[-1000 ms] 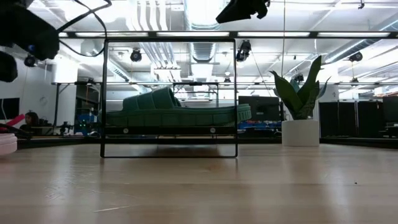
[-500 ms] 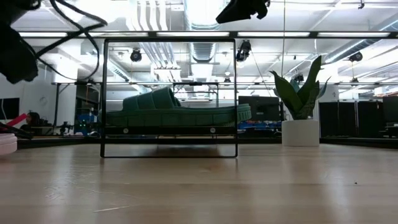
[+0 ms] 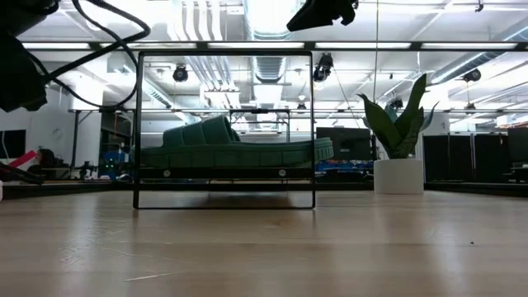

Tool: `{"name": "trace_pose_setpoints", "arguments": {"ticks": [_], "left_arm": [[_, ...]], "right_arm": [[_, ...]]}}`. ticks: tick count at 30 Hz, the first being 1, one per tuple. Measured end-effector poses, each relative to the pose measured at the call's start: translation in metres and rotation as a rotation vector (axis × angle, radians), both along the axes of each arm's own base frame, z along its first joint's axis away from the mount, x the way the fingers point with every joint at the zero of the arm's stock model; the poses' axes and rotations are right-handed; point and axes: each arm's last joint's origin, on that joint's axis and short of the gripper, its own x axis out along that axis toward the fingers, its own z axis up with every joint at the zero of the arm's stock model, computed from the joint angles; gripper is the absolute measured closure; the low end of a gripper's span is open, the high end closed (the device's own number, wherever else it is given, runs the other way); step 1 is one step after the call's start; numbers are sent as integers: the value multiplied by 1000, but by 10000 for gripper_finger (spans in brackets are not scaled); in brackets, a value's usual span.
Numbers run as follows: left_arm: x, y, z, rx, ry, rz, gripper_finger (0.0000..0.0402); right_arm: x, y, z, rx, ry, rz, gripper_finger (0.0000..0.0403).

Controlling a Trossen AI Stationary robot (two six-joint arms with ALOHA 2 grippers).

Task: Pick and place slides into the shelf
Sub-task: Put the pink slipper on the shelf

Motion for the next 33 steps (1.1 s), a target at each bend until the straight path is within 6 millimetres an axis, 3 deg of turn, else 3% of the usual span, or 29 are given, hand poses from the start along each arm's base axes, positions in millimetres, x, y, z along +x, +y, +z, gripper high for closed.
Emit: {"name": "trace_pose_setpoints", "arguments": {"ticks": [7, 14, 19, 25, 33], "left_arm": [[3, -2, -10, -7, 41, -26, 384], [1, -1, -6, -27, 25, -46, 400], [-12, 7, 19, -21, 19, 36, 400], [-45, 29, 59, 2, 34, 225, 401], [-80, 61, 102, 12, -264, 591, 401]], "right_arm": [[0, 0, 0, 0, 0, 0, 328], [0, 0, 0, 0, 0, 0, 328], [0, 0, 0, 0, 1, 0, 330], [0, 0, 0, 1, 1, 0, 334], [0, 0, 0, -44, 14, 22, 332]]}}
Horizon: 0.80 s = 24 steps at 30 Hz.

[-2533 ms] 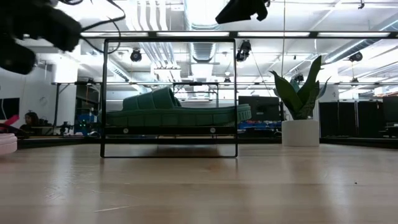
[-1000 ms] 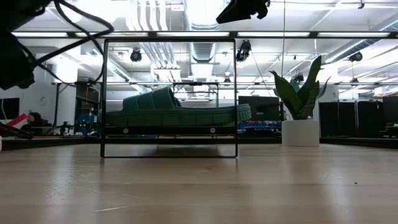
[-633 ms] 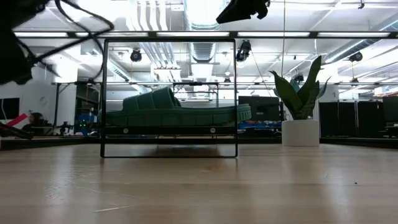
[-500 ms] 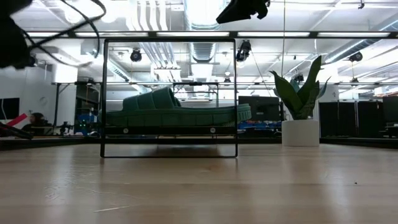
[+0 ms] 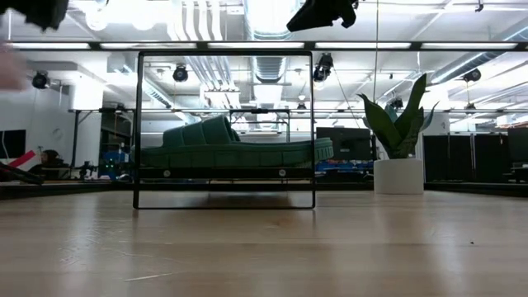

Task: Pick and place slides into the shelf
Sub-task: Put the pink slipper on the shelf

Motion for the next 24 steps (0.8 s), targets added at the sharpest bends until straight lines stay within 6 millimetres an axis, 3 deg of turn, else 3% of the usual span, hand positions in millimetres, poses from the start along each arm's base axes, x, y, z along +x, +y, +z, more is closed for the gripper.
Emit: {"name": "trace_pose_setpoints", "arguments": {"ticks": [8, 12, 15, 19, 24], "left_arm": [[-23, 19, 40, -28, -251, 100, 401], [-28, 24, 56, -7, -307, 153, 401], [-27, 29, 71, 129, -423, 206, 401], [-19, 30, 90, 372, -568, 155, 401], [-10, 24, 109, 452, -619, 79, 401]], "right_arm": [[1, 0, 3, -60, -16, 36, 342], [4, 7, 6, -98, -54, 228, 342], [7, 21, 7, -211, -66, 441, 342], [11, 43, 6, -398, -74, 595, 342], [12, 66, 6, -553, -90, 719, 324]]}}
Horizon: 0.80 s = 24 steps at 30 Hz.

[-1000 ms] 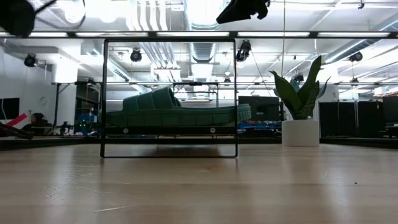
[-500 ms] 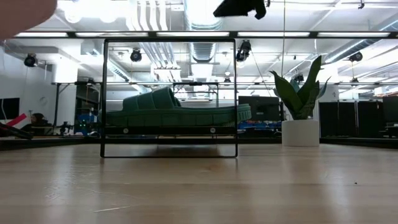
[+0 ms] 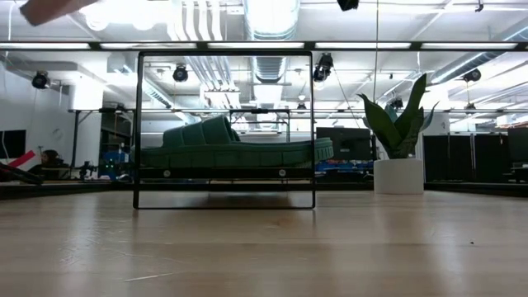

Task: Pick and place slides into the shelf
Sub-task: Put the pink slipper on the shelf

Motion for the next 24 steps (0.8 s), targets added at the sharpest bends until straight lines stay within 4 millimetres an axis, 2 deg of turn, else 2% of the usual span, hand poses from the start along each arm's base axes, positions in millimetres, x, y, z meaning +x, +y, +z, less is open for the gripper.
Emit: {"name": "trace_pose_setpoints", "arguments": {"ticks": [6, 11, 14, 18, 24], "left_arm": [[12, -6, 12, 115, -24, 3, 401], [17, -1, 21, 312, -92, 143, 402], [20, 0, 25, 361, -127, 247, 402], [24, 0, 30, 294, -206, 368, 402], [28, -3, 32, 218, -245, 395, 402]], "right_arm": [[7, 25, 0, -125, -68, 42, 264], [23, 38, -11, -287, -96, -8, 210], [34, 42, -15, -367, -127, -79, 185], [42, 44, -16, -444, -181, -124, 169], [49, 46, -17, -595, -242, -107, 171]]}}
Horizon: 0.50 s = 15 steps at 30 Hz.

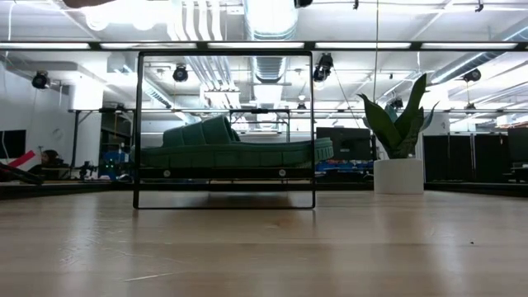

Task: Pick and place slides into the shelf
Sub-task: Put the pink slipper on the shelf

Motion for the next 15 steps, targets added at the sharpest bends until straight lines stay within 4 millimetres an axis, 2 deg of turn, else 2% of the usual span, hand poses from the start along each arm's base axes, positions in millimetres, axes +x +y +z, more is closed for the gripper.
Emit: {"name": "trace_pose_setpoints", "arguments": {"ticks": [10, 15], "left_arm": [[8, -5, -3, -15, 6, -2, 402], [21, -13, -3, 2, -1, -22, 402]], "right_arm": [[2, 1, 3, -115, -44, 48, 170], [4, 1, 0, -163, -36, 47, 174]]}}
